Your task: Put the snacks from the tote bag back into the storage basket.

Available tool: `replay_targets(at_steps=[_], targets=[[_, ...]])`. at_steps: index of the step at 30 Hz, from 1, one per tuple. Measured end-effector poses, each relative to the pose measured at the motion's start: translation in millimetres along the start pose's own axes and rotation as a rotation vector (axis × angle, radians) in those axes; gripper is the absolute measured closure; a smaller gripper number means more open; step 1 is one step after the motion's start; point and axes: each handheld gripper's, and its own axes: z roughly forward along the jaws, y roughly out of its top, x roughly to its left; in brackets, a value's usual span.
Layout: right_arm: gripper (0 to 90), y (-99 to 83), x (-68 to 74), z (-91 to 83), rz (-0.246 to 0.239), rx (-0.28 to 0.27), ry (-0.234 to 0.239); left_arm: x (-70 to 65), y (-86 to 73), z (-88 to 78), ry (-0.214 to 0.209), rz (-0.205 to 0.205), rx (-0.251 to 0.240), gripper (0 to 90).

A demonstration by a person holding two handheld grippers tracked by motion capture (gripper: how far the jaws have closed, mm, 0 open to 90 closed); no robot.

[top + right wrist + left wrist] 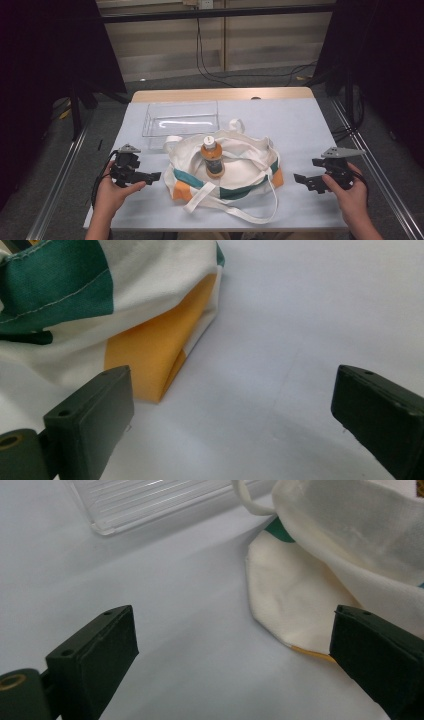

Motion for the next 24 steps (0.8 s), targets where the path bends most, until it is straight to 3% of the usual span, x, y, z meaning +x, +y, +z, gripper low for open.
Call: replay_targets(at_steps=[6,7,9,11,13,18,24], targets=[[3.5,-1.6,-1.2,-0.4,0.007,0.008,0.002,-3.9,4.8,-1.3,-0.002,0.005,0.043,5.5],[3.5,-1.5,-1.7,-0.6,0.013,0.004,0.001,-5.1,5.6,-1.2,-0.012,-0.011,0.045,5.5],[3.5,-1.7,-1.9,-1.0,0.014,0.003,0.004,-8.1,9.0,-1.7,-0.013,-0.010,0.088,5.7],[3.5,-2.0,-2.0,-1.1,0.016,0.005,0.005,-10.3,10.5,-1.4,-0.020,-0.019,0.098,5.8],[3.5,-2.6,-2.8,-1.6,0.025,0.003,0.010,-16.4,16.3,-0.2,-0.039,-0.003,0.133,5.8],[3.5,-2.3,-2.2,-2.5,0.023,0.002,0.011,-21.9,25.3,0.8,-0.050,0.013,0.165,5.8],[3.5,-3.6,-3.4,-1.5,0.028,0.007,0.016,-23.2,30.3,-2.4,-0.049,0.002,0.198,5.8]])
